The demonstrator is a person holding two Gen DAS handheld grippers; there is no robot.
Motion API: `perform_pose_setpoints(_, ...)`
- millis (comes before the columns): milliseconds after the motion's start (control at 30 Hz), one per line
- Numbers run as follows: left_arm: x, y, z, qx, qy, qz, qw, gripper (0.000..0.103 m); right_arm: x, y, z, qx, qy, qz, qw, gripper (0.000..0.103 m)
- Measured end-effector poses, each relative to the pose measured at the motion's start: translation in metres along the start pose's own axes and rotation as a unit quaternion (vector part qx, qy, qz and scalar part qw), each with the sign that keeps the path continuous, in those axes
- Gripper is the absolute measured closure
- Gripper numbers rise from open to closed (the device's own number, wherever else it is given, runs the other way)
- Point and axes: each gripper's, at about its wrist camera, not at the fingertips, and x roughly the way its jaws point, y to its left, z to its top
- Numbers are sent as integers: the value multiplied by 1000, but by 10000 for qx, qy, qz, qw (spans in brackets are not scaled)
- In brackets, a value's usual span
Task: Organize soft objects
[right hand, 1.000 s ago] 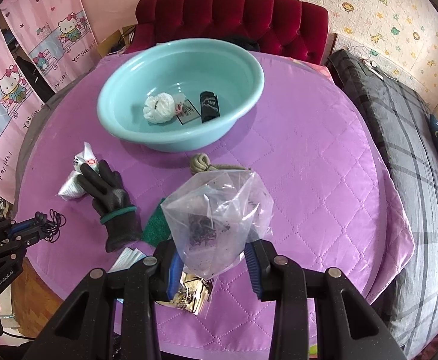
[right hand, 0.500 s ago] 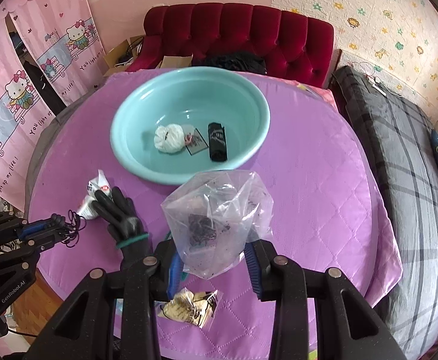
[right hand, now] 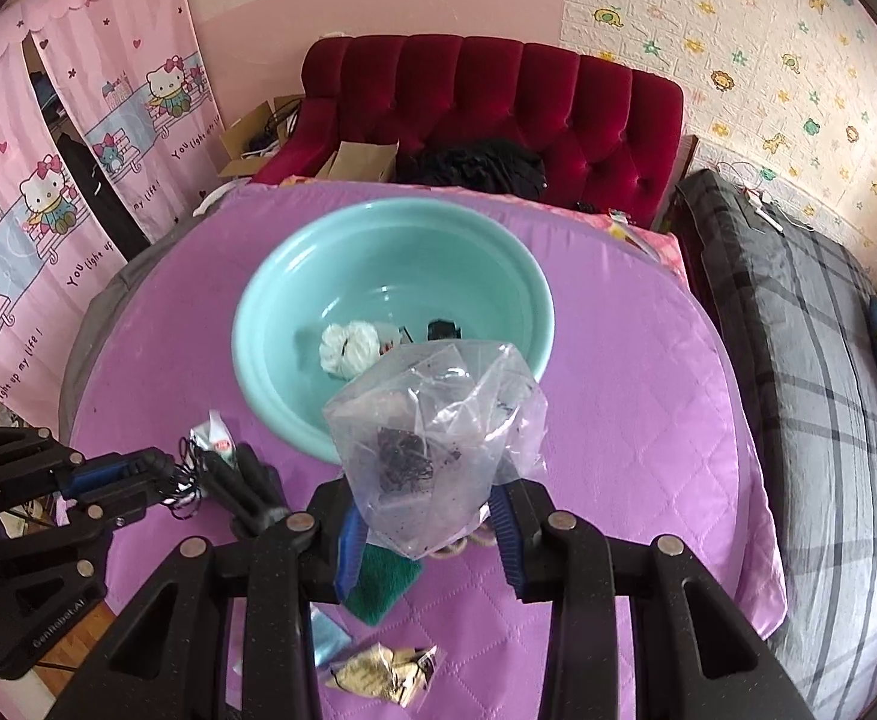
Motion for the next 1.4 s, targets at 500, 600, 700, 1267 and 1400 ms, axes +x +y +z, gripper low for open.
perform_pose_setpoints(500, 35, 18, 51, 95, 62, 75, 9999, 95, 41, -9, 55, -18, 50, 138, 9999, 64)
perform_pose_setpoints(600, 44, 23, 61, 49, 110, 46, 9999, 95, 54, -12, 65, -22, 90, 139, 9999, 64)
perform_pose_setpoints(700, 54, 27, 69, 27, 149, 34, 9999, 95, 67, -15, 73, -31, 149, 124, 9998, 64)
perform_pose_setpoints(1267, 116, 52, 104, -134, 397, 88, 9991, 95, 132, -22, 108, 58, 361, 245, 9990, 64)
perform_pose_setpoints(1400, 132, 56, 108, -141, 453, 91, 9988, 95, 147, -19, 110, 66, 425, 276, 9987, 64)
